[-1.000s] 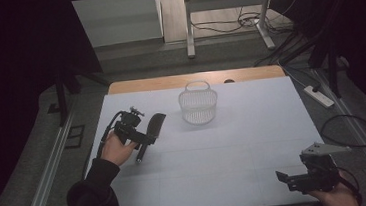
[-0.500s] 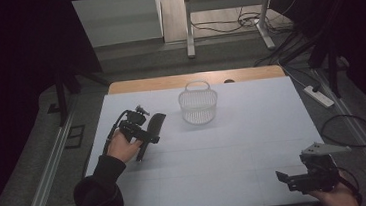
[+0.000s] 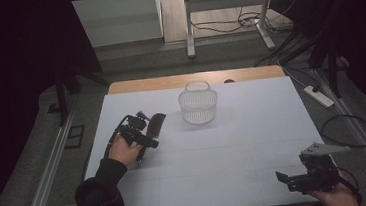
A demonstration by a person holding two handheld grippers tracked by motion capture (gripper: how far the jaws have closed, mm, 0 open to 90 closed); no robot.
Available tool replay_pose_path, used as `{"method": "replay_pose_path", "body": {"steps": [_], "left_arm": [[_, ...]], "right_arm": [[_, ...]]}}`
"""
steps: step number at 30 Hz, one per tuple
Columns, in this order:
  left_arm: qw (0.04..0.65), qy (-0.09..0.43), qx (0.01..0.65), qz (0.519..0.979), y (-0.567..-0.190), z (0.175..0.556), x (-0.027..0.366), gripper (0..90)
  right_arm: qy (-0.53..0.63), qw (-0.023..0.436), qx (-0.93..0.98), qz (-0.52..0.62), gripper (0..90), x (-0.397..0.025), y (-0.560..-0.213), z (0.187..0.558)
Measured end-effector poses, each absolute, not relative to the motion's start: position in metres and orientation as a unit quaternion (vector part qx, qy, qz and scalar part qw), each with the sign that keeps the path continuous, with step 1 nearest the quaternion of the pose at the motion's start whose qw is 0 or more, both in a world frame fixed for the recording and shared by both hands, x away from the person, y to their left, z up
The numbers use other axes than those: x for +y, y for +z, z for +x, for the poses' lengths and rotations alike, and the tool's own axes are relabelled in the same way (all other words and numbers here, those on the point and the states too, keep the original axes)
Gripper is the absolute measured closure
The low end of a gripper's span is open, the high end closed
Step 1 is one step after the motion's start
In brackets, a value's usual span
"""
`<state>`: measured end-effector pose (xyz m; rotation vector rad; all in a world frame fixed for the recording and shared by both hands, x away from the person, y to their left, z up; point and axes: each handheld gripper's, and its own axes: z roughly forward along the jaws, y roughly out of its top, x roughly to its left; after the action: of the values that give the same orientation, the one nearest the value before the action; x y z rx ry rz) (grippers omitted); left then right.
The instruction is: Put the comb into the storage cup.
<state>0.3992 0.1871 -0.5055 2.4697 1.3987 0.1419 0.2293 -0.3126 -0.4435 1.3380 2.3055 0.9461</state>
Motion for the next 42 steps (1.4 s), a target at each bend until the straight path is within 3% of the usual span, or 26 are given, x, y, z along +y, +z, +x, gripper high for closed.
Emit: {"method": "replay_pose_path", "body": {"steps": [20, 24, 29, 33, 34, 36, 37, 42], "left_arm": [[0.114, 0.038, 0.501, 0.857, -0.523, 0.400, 0.184, 0.0], [0.108, 0.034, 0.503, 0.857, -0.520, 0.401, 0.184, 3.7], [0.107, 0.034, 0.504, 0.856, -0.513, 0.397, 0.184, 22.0], [0.108, 0.034, 0.504, 0.856, -0.509, 0.395, 0.186, 43.9], [0.108, 0.034, 0.505, 0.856, -0.509, 0.395, 0.187, 53.1], [0.109, 0.035, 0.508, 0.854, -0.508, 0.395, 0.188, 56.9], [0.109, 0.034, 0.505, 0.855, -0.508, 0.395, 0.189, 66.5], [0.115, 0.030, 0.509, 0.852, -0.508, 0.395, 0.192, 72.0]], "right_arm": [[0.328, 0.155, 0.807, 0.465, 0.9, -0.312, -0.444, 0.229], [0.327, 0.155, 0.808, 0.465, 1.0, -0.312, -0.444, 0.230], [0.327, 0.155, 0.808, 0.465, 1.1, -0.312, -0.444, 0.230], [0.325, 0.155, 0.809, 0.465, 1.3, -0.312, -0.444, 0.230], [0.325, 0.155, 0.809, 0.464, 1.3, -0.311, -0.444, 0.230], [0.325, 0.155, 0.810, 0.464, 1.4, -0.311, -0.444, 0.230], [0.324, 0.155, 0.810, 0.464, 1.5, -0.311, -0.444, 0.230], [0.324, 0.155, 0.810, 0.463, 1.7, -0.311, -0.444, 0.230]]}}
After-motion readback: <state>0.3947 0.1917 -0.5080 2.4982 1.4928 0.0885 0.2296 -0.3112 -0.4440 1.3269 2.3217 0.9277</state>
